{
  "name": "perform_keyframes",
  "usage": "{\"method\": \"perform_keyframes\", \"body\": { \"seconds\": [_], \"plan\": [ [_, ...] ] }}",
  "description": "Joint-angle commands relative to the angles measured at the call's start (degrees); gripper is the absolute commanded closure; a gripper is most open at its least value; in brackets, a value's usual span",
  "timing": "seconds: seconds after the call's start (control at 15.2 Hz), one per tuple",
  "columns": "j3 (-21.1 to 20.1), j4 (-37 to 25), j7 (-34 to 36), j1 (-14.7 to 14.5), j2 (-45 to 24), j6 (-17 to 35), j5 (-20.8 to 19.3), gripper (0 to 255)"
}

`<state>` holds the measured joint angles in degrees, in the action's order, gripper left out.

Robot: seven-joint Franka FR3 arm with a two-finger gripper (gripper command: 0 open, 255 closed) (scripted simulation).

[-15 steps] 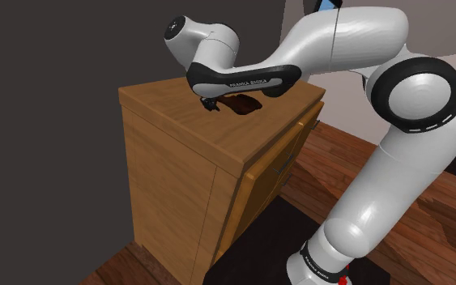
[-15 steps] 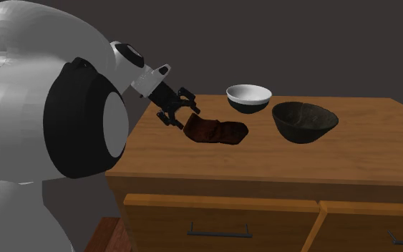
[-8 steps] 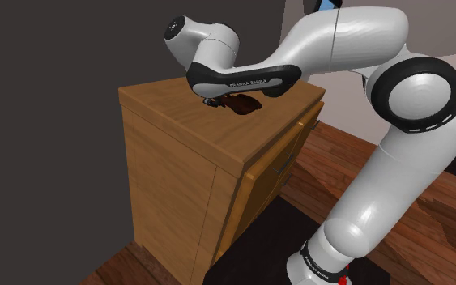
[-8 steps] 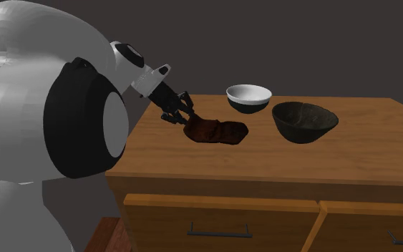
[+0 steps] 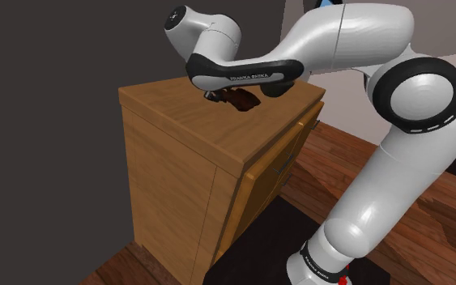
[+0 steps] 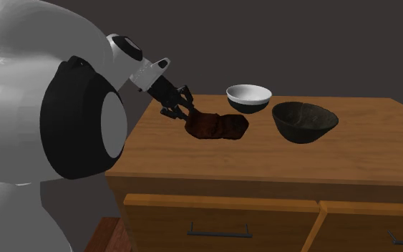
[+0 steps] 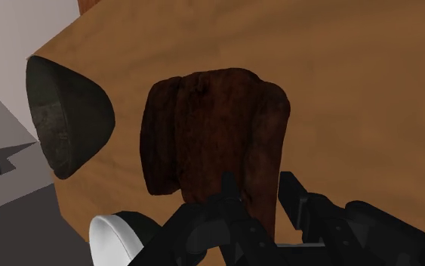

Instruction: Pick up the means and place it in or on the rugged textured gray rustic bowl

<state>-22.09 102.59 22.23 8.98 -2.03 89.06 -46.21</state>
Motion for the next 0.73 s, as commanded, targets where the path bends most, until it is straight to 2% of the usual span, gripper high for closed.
{"method": "perform_keyframes", "body": {
  "seconds": [0.0, 0.66],
  "plan": [
    [-0.05, -1.37, -0.93, -0.06, 0.05, -1.03, -0.01, 255],
    [-0.37, -8.65, -5.52, -0.48, -0.21, -6.43, -0.37, 255]
  ]
}}
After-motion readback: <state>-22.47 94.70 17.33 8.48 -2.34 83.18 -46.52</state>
